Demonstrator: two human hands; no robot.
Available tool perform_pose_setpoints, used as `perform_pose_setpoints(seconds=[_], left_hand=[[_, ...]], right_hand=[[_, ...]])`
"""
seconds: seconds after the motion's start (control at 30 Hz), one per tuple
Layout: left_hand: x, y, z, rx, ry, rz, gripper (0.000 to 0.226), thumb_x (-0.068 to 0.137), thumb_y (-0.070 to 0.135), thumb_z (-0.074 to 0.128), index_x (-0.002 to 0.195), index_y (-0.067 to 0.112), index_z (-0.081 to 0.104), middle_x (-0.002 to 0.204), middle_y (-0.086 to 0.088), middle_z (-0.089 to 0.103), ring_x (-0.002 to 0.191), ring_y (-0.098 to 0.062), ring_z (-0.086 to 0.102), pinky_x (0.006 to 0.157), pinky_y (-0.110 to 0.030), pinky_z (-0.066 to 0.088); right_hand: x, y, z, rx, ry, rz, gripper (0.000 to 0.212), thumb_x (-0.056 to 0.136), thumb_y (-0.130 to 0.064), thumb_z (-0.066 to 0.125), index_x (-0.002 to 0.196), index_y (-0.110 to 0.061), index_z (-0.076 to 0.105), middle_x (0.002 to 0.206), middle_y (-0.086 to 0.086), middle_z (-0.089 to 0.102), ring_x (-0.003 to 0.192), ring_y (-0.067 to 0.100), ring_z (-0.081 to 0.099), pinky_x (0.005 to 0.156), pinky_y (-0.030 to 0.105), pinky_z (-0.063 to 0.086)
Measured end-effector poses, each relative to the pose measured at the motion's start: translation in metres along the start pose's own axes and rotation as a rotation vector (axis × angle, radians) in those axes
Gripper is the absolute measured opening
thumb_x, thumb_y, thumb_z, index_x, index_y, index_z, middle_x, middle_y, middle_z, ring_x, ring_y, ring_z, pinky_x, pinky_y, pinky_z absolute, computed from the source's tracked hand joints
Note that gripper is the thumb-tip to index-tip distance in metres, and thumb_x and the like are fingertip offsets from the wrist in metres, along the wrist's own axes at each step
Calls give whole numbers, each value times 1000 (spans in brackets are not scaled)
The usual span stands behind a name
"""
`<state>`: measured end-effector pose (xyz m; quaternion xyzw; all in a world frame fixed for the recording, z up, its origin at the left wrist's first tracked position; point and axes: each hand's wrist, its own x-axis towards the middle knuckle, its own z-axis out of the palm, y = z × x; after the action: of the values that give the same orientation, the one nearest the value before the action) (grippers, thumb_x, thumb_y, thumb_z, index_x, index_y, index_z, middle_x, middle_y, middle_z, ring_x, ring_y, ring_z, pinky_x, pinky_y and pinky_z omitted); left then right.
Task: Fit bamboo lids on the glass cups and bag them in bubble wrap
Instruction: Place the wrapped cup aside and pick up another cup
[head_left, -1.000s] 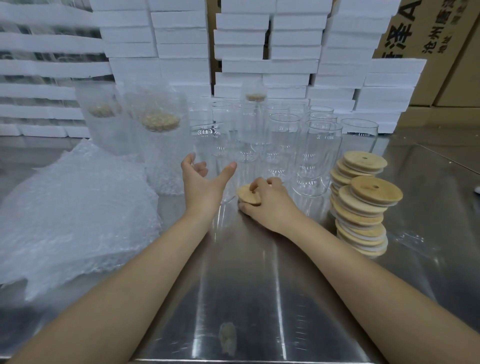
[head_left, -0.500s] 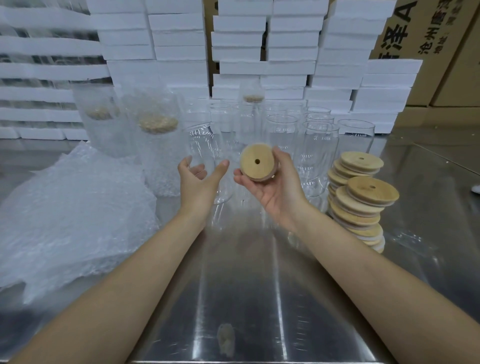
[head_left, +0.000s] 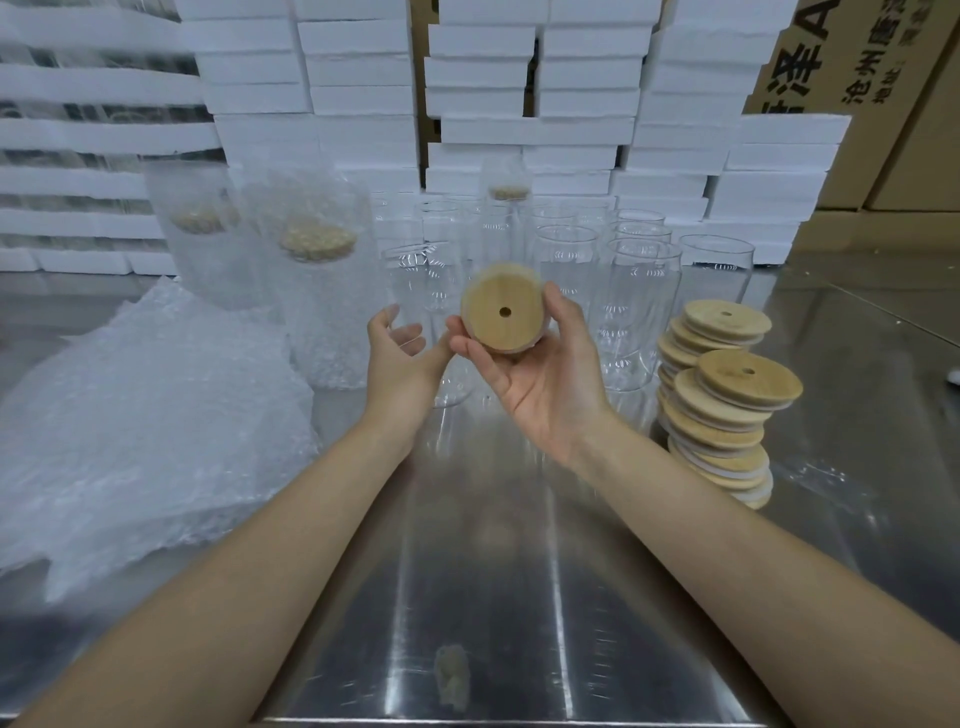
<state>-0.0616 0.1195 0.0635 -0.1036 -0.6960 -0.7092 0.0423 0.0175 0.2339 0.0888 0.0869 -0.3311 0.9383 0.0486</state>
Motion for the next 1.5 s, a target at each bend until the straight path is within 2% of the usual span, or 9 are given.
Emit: perform_pose_setpoints(seconds=[0.13, 0.27, 0.5, 0.83, 1.0, 1.23, 1.3, 1.43, 1.5], left_hand=[[2, 0, -1, -34, 7, -30, 81, 79, 41, 75, 144, 26, 28, 123, 5, 49, 114, -6, 50, 99, -47, 48], [4, -2, 0, 13, -13, 6, 72, 85, 26, 69, 144, 24, 27, 126, 4, 51, 120, -13, 53, 95, -33, 46], [-5, -3, 7, 63, -141, 130, 79, 82, 15, 73, 145, 21, 26, 131, 1, 49, 124, -11, 49, 101, -30, 45], [-14, -5, 9, 114, -328, 239, 87, 66, 25, 88, 138, 23, 39, 129, 13, 53, 121, 5, 50, 112, -27, 35], [-21, -4, 12, 156, -373, 313, 95, 63, 33, 89, 142, 26, 35, 135, 17, 49, 123, 8, 48, 112, -27, 34], [-20, -3, 10, 164, -361, 303, 88, 71, 21, 85, 141, 26, 32, 134, 6, 51, 122, 7, 48, 109, -20, 35], [-20, -3, 8, 182, -376, 314, 88, 72, 22, 84, 142, 24, 30, 135, 5, 50, 123, 7, 47, 109, -20, 35], [-20, -2, 7, 187, -395, 296, 87, 75, 25, 82, 144, 22, 29, 132, 20, 47, 124, 11, 43, 107, -17, 34], [-20, -1, 7, 190, -384, 282, 85, 76, 24, 81, 144, 21, 29, 128, 22, 48, 124, 9, 45, 107, -18, 35]], right_hand=[[-1, 10, 7, -499, 55, -414, 44, 80, -17, 70, 123, -16, 57, 124, 11, 63, 102, 23, 69, 84, 28, 54], [-6, 17, 5, -963, 99, -712, 76, 67, -4, 85, 124, -38, 50, 131, -7, 51, 119, 11, 57, 91, 23, 50], [-8, 19, 2, -1158, 187, -901, 86, 67, -1, 79, 128, -47, 38, 129, -18, 43, 123, 13, 51, 99, 38, 49], [-5, -3, 5, -1127, 279, -925, 31, 79, -12, 79, 105, -18, 65, 143, 1, 40, 134, 7, 40, 108, 44, 40], [-6, -13, 10, -1209, 267, -877, 25, 86, -21, 72, 110, -20, 65, 140, 0, 45, 126, -9, 40, 106, 17, 34], [-4, -3, 7, -1360, 186, -859, 29, 101, -5, 45, 125, -11, 60, 130, 5, 44, 117, -17, 39, 102, 8, 29], [-3, -2, 6, -1391, 143, -883, 32, 100, -2, 43, 126, -13, 59, 127, 1, 43, 119, -12, 40, 104, 11, 31], [1, -5, 4, -1559, 120, -870, 34, 95, -13, 50, 128, -13, 57, 130, 3, 43, 121, 22, 49, 103, 36, 42], [6, -5, 6, -1596, 129, -887, 33, 91, -15, 53, 124, -12, 59, 127, 5, 46, 119, 26, 50, 97, 34, 44]])
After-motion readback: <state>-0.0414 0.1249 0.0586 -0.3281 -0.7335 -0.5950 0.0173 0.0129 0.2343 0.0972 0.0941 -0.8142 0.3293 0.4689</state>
